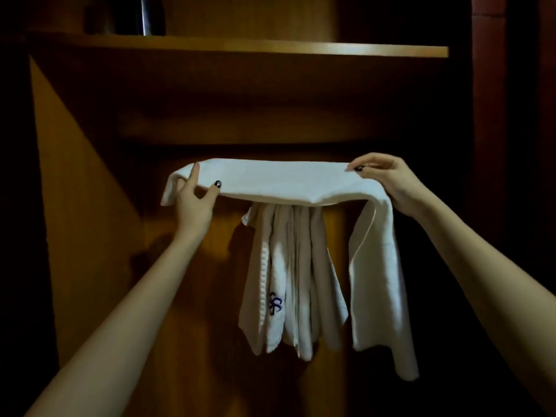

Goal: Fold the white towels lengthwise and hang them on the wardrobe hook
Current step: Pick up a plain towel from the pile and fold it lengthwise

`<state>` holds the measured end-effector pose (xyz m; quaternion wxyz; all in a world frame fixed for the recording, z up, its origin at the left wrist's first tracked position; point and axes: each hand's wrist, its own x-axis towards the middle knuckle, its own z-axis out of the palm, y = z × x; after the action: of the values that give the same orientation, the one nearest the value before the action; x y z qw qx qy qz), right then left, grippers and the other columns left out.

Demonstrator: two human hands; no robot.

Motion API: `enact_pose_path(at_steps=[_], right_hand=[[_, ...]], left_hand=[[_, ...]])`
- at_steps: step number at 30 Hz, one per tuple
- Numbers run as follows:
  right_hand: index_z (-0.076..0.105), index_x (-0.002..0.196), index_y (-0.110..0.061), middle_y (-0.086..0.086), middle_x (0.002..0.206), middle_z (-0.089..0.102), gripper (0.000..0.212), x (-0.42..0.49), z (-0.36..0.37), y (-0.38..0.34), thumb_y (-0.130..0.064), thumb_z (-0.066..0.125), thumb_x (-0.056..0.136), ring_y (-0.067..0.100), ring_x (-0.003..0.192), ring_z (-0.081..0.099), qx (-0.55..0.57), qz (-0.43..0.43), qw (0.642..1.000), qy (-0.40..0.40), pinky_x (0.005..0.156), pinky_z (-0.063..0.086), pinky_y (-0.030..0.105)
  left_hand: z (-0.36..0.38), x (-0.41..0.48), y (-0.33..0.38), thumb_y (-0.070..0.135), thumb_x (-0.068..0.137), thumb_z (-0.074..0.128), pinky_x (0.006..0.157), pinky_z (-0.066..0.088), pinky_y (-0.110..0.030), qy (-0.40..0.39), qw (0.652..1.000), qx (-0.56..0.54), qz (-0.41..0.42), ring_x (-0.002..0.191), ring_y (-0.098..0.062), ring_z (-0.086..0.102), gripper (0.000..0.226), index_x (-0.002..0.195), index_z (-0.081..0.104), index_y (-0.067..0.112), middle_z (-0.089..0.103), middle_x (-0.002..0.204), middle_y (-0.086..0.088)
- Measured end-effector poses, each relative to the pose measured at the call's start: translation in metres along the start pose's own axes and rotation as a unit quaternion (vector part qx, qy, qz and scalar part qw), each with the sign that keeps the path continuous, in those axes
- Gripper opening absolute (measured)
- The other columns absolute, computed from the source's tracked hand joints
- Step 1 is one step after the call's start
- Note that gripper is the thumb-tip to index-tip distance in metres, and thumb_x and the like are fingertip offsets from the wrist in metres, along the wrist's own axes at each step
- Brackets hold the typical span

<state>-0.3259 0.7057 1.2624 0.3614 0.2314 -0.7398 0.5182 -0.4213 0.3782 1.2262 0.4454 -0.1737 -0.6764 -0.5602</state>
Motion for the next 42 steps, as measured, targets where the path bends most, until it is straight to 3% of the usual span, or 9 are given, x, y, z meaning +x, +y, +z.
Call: enact_pose_path(at_steps=[8,14,19,22,26,31,34,37,42], right_hand=[[0.075,0.087,-0.019,0.000,0.072,0.069,0.028,0.074,0.012,0.032,0.002,0.056,0.090,0.014,0.064,0.061,0.018,-0.001,1.000,0.004,0.058,0.048,0.022],[0.078,0.080,-0.028,-0.007,0.071,0.073,0.036,0.128,0.032,0.044,0.000,0.057,0.088,0.004,0.056,0.061,0.028,0.014,0.999,-0.029,0.049,0.046,0.015],[0.078,0.089,-0.032,0.001,0.086,0.076,0.034,0.143,0.043,0.071,-0.003,0.060,0.089,0.008,0.064,0.068,-0.007,0.077,0.988,-0.132,0.053,0.049,0.015],[0.077,0.092,-0.030,-0.001,0.097,0.076,0.020,0.139,0.048,0.091,-0.014,0.067,0.089,0.013,0.086,0.073,-0.022,0.091,0.986,-0.138,0.064,0.054,0.017],[0.077,0.085,-0.037,-0.005,0.090,0.076,0.017,0.123,0.057,0.110,-0.028,0.064,0.092,0.008,0.081,0.072,-0.036,0.077,0.989,-0.117,0.060,0.053,0.016],[0.071,0.097,-0.010,0.013,0.089,0.070,0.030,0.101,0.070,0.126,-0.035,0.053,0.098,0.021,0.078,0.062,-0.018,0.070,0.995,-0.066,0.068,0.050,0.031],[0.069,0.099,-0.018,-0.003,0.090,0.070,0.025,0.086,0.075,0.127,-0.034,0.049,0.100,0.006,0.079,0.064,-0.001,0.072,0.997,-0.023,0.072,0.050,0.024],[0.061,0.123,-0.017,-0.001,0.111,0.068,0.034,0.072,0.072,0.131,-0.039,0.047,0.100,0.009,0.098,0.064,0.031,0.089,0.996,0.001,0.083,0.051,0.028],[0.049,0.138,-0.017,0.002,0.132,0.057,0.046,0.038,0.067,0.148,-0.041,0.047,0.099,0.015,0.113,0.058,0.014,0.144,0.990,0.000,0.095,0.049,0.035]], left_hand=[[-0.008,0.039,-0.029,0.030,0.093,0.059,0.109,0.031,-0.045,-0.015,0.982,0.148,0.118,0.131,-0.027,0.034,0.047,0.138,0.050,0.018,0.043,0.131,-0.013],[-0.012,0.068,-0.044,0.034,0.093,0.059,0.100,0.027,-0.031,0.014,0.976,0.184,0.115,0.128,-0.024,0.035,0.045,0.136,0.052,0.021,0.045,0.126,-0.011],[-0.021,0.053,-0.070,0.031,0.094,0.056,0.070,0.034,-0.013,0.031,0.978,0.174,0.110,0.078,0.000,0.041,0.037,0.128,0.061,0.018,0.038,0.085,0.006],[-0.016,0.023,-0.092,0.022,0.095,0.054,0.058,0.035,-0.011,0.013,0.978,0.172,0.115,0.070,0.000,0.044,0.029,0.121,0.064,0.016,0.038,0.077,0.005],[0.002,-0.015,-0.108,0.019,0.097,0.050,0.056,0.035,-0.015,-0.044,0.981,0.155,0.104,0.069,-0.005,0.046,0.027,0.117,0.061,0.035,0.043,0.075,0.003],[0.021,-0.043,-0.110,0.026,0.098,0.047,0.052,0.046,-0.035,-0.131,0.987,0.087,0.032,0.051,-0.017,0.057,0.023,0.102,0.068,0.034,0.059,0.064,-0.004],[0.029,-0.057,-0.104,0.045,0.094,0.039,0.045,0.040,-0.025,-0.144,0.989,0.029,0.014,0.036,-0.008,0.047,0.043,0.076,0.067,0.017,0.055,0.048,-0.002],[0.038,-0.053,-0.095,0.032,0.098,0.047,0.045,0.033,-0.014,-0.089,0.995,0.000,0.037,0.042,-0.002,0.045,0.028,0.090,0.070,0.019,0.053,0.049,0.011],[0.062,-0.032,-0.074,0.019,0.099,0.048,0.083,0.038,-0.003,-0.143,0.989,-0.034,-0.001,0.114,-0.010,0.052,0.031,0.129,0.056,0.014,0.056,0.125,-0.001]])
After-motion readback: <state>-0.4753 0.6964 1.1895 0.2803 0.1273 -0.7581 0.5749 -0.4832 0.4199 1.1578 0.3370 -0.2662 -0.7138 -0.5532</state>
